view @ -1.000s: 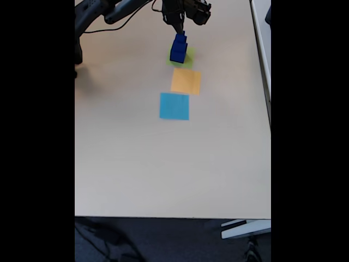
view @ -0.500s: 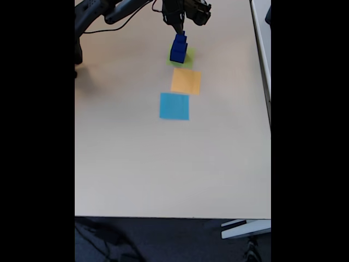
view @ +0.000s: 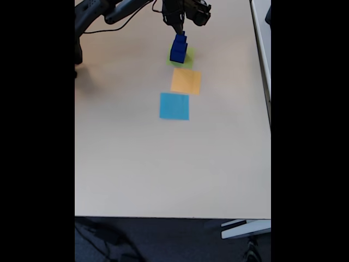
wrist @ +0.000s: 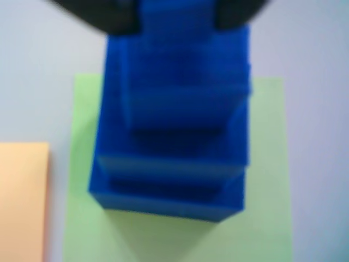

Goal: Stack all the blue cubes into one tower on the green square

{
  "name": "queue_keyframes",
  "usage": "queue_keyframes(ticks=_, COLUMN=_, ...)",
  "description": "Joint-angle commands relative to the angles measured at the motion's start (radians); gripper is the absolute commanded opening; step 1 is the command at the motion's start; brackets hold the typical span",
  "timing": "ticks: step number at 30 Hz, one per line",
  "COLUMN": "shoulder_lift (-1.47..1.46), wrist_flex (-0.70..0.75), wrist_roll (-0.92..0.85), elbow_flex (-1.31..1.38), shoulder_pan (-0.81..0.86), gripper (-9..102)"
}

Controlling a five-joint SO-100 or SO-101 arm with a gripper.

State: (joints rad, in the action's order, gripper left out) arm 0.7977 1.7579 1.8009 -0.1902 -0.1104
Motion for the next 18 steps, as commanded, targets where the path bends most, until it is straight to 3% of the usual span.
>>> queue_keyframes(ticks=1, shoulder_lift=0.06, wrist_flex=0.003, wrist_roll=0.008, elbow_flex=0.003, shoulder_pan=-0.005, gripper=4)
queue_keyframes(ticks=18, shoulder_lift=0.064, wrist_flex=0.003, wrist_roll=0.008, elbow_flex=0.0, shoulder_pan=-0.005, gripper=5)
